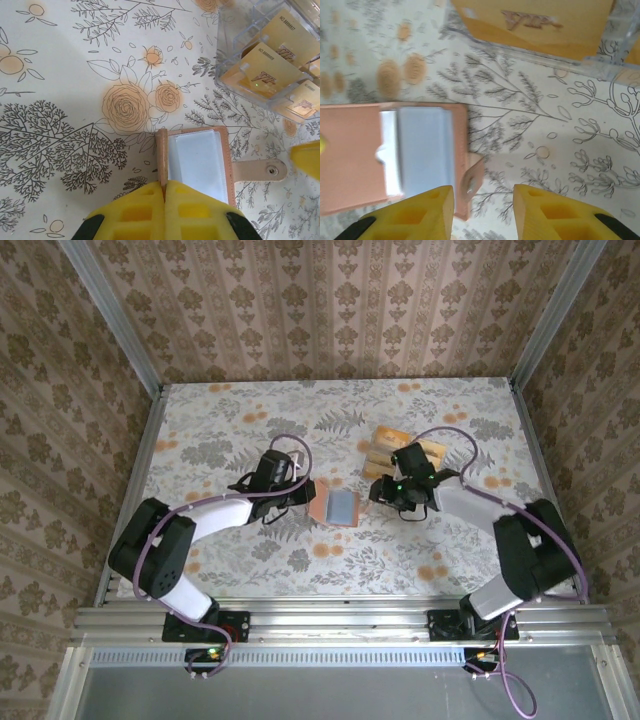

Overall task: Put the credit cards into the card holder
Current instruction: Open the card holder at the center of the table.

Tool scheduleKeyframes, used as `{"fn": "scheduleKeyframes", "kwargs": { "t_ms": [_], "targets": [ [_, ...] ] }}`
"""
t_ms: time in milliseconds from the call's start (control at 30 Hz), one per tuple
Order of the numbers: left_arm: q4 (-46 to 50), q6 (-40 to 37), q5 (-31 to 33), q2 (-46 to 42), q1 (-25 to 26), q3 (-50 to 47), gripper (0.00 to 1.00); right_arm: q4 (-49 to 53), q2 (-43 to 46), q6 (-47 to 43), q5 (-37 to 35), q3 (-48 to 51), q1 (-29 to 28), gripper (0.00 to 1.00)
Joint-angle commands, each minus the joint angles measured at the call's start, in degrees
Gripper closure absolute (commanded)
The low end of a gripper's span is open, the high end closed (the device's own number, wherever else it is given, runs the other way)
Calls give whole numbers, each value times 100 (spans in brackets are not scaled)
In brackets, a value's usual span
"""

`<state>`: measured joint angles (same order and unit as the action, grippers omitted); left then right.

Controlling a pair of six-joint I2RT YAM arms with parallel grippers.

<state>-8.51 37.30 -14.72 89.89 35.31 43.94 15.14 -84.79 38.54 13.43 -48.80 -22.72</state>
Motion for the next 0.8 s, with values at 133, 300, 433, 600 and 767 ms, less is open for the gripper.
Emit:
{"fn": "scheduleKeyframes", "kwargs": {
  "t_ms": [133,300,433,600,767],
  "targets": [
    [51,-120,83,96,54,84,100,211,-386,5,129,-650,-543,68],
    [68,-148,142,125,53,77,100,-125,-1201,252,195,-946,-945,71],
    [402,-315,355,121,55,160,98,-376,-1616,412,192,-850,-1024,72],
    [1169,-748,988,73,78,304,57,-427,-1755,426,48,-680,-1024,73],
    [1641,-1093,1476,134,172,372,51,-373,-1805,385,-24,-644,-1010,73]
  ]
}}
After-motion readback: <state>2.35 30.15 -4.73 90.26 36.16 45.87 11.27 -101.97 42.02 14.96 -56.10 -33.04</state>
